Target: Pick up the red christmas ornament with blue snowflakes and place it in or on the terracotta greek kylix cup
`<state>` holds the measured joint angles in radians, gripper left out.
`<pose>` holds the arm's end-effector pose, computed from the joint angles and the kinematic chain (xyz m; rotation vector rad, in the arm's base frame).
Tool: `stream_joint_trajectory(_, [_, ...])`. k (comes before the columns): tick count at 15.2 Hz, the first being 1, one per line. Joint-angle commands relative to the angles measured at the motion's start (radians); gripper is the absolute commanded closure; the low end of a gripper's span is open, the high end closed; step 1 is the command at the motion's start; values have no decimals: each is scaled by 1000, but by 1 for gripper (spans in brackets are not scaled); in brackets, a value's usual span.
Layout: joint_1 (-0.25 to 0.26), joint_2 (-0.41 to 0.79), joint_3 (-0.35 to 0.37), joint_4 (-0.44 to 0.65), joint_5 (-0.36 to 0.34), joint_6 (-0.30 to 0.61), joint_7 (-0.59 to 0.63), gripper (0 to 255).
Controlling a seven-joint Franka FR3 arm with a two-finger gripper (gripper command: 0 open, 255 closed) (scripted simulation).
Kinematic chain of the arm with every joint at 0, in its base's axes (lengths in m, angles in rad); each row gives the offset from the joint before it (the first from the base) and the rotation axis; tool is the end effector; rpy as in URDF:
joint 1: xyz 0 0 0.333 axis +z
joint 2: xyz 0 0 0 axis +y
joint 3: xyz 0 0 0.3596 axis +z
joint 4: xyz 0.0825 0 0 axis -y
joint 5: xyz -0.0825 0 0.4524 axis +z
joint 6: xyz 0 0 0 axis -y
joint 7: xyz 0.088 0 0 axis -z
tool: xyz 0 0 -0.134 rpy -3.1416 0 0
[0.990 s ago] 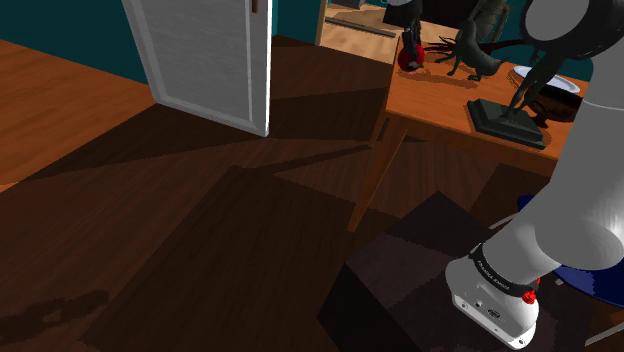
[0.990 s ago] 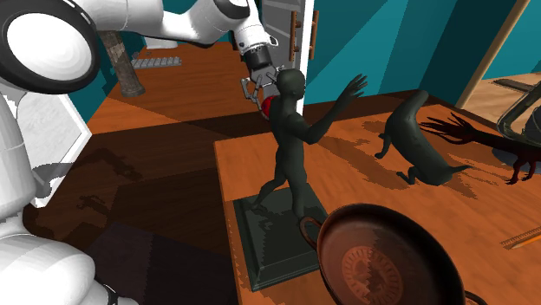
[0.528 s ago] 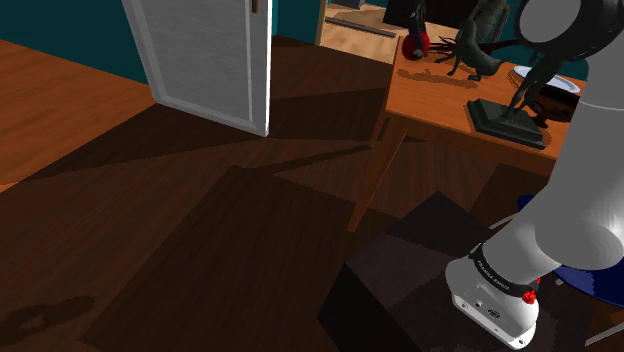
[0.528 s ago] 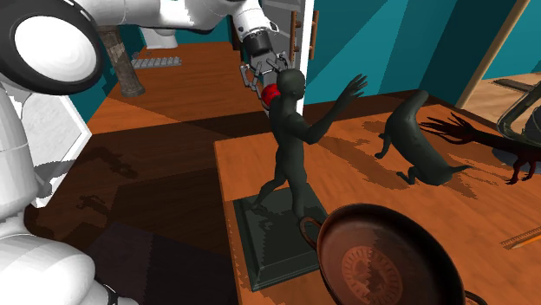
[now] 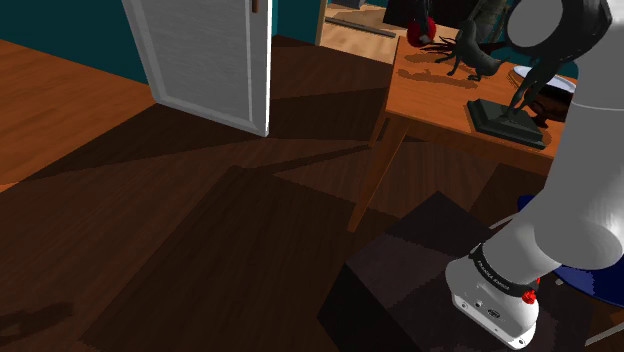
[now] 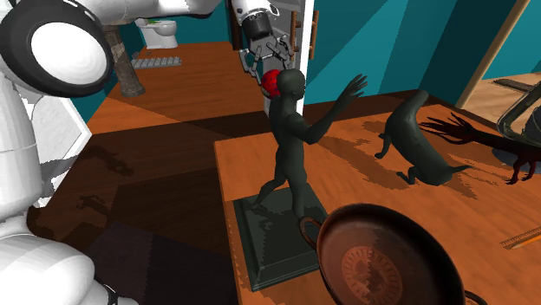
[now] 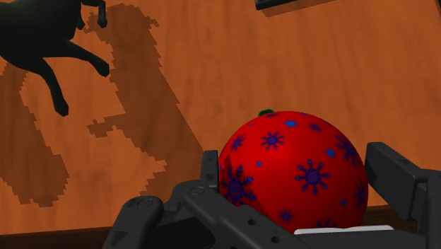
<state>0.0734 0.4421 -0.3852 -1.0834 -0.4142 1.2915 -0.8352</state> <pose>0.6907 -0.2142 0.6150 2.6165 0.6194 -0.6488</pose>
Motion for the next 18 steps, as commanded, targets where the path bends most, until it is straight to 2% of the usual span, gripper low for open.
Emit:
stream_joint_trajectory(1, [0,-40,-5,-46,-13,13,-7,255])
stream_joint_trajectory(4, [-2,-158,-20,-217,-51,83,-8,255])
stream_joint_trajectory(8, [-18,-286,-42,-390,-101,155,-23,255])
stream_joint_trajectory(18, [-89,-527,-117,-675,-222,290,-103,255])
